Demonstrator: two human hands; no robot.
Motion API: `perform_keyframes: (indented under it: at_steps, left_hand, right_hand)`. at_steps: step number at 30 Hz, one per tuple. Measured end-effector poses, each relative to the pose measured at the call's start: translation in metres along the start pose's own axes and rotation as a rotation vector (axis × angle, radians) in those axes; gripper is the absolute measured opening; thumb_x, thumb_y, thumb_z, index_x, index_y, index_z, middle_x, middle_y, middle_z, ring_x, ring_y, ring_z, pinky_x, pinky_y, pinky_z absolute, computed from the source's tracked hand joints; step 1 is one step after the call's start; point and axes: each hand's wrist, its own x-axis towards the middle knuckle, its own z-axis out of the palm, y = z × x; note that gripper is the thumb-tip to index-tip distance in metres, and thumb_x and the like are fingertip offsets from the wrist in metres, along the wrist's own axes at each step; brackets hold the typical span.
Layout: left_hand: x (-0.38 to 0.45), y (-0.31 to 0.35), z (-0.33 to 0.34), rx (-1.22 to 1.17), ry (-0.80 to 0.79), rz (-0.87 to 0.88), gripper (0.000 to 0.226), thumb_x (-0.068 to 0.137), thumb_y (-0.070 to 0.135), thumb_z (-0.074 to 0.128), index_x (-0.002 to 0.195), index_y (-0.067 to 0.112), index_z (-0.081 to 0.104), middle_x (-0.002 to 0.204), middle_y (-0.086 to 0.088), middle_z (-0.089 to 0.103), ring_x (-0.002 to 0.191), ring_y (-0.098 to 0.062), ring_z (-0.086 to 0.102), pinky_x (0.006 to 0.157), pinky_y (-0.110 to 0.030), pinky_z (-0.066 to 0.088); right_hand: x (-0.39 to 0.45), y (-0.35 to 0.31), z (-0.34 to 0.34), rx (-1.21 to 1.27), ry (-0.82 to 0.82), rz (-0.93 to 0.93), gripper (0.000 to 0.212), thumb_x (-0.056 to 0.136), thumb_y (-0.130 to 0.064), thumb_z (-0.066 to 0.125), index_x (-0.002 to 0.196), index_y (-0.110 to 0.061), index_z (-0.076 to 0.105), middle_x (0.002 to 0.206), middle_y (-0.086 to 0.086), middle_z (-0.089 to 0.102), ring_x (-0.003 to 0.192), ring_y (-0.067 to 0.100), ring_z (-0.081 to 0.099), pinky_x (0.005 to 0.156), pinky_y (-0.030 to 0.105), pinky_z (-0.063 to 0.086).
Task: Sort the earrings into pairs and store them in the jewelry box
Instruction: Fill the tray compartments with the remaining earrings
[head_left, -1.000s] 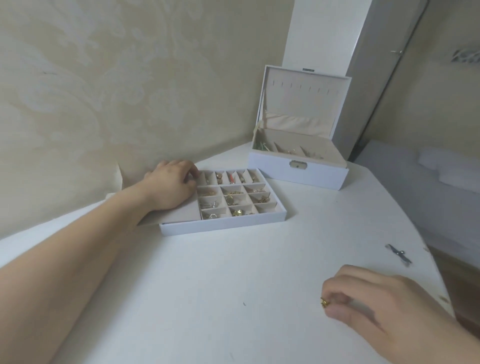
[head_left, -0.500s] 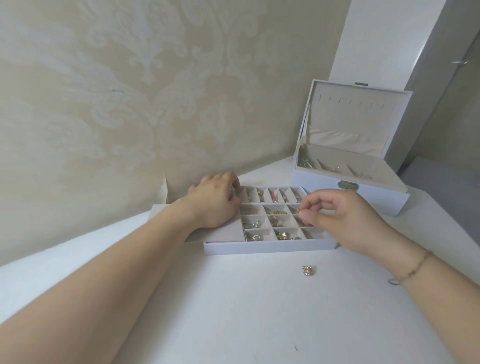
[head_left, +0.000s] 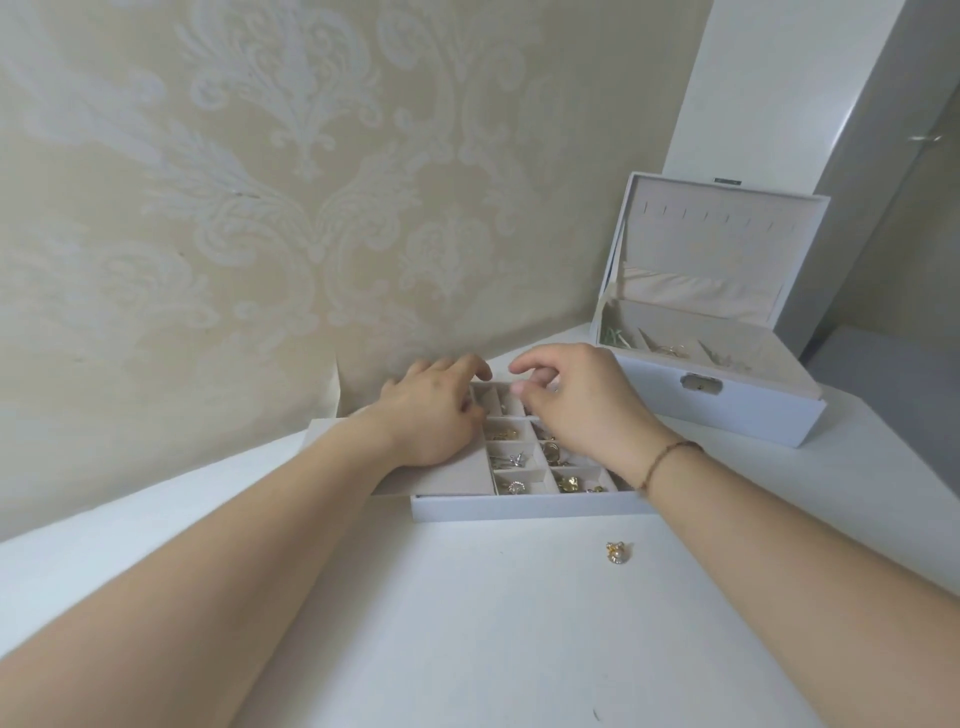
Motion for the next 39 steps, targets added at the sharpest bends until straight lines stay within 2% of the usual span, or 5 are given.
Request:
perform_keyframes:
  at_steps: [11,17,25,30,39]
  left_hand:
    - [0.0,0.001,0.001,0.075,-0.018,0.013,0.029,0.093,0.026,0.039,0.112,0.033,0.059,0.119,0.002,0.05,0.118,-0.026,0.04,0.095,-0.043,0.036]
    - [0.0,0.002,0.001,0.077,-0.012,0.012,0.033,0.094,0.027,0.039,0.122,0.033,0.054,0.121,0.001,0.05,0.12,-0.026,0.04,0.098,-0.044,0.036]
    - [0.001,0.002,0.004,0.138,0.007,0.023,0.039,0.095,0.028,0.037,0.132,0.03,0.048,0.125,-0.001,0.048,0.122,-0.028,0.04,0.097,-0.045,0.037]
    - [0.001,0.003,0.004,0.177,-0.011,0.014,0.043,0.096,0.03,0.036,0.138,0.031,0.043,0.126,-0.001,0.047,0.123,-0.027,0.039,0.097,-0.045,0.037]
    - [0.001,0.004,-0.001,0.045,-0.014,-0.042,0.054,0.094,0.029,0.041,0.146,0.022,0.029,0.139,-0.004,0.045,0.13,-0.028,0.037,0.102,-0.046,0.035]
  right_hand:
    - [-0.13,0.023,-0.036,-0.542,-0.074,-0.305,0.028,0.085,-0.056,0.043,0.082,-0.035,0.062,0.076,-0.017,0.059,0.052,0.009,0.057,0.041,0.027,0.047]
    - [-0.128,0.029,-0.038,-0.417,-0.189,-0.208,0.023,0.095,-0.046,0.038,0.098,-0.032,0.056,0.101,-0.013,0.056,0.078,0.011,0.055,0.07,0.029,0.047]
    - [-0.084,0.009,-0.043,-0.172,-0.1,-0.172,0.016,0.091,-0.031,0.051,0.097,-0.033,0.065,0.093,-0.016,0.067,0.086,0.01,0.061,0.076,0.034,0.051]
    - [-0.017,-0.01,-0.021,0.036,-0.085,-0.004,0.017,0.091,-0.014,0.061,0.092,-0.026,0.073,0.091,-0.007,0.072,0.084,0.007,0.062,0.075,0.022,0.044]
    - [0.029,0.005,0.017,0.049,-0.04,0.133,0.03,0.084,-0.018,0.06,0.064,-0.041,0.063,0.066,-0.024,0.066,0.073,0.001,0.062,0.076,0.028,0.053]
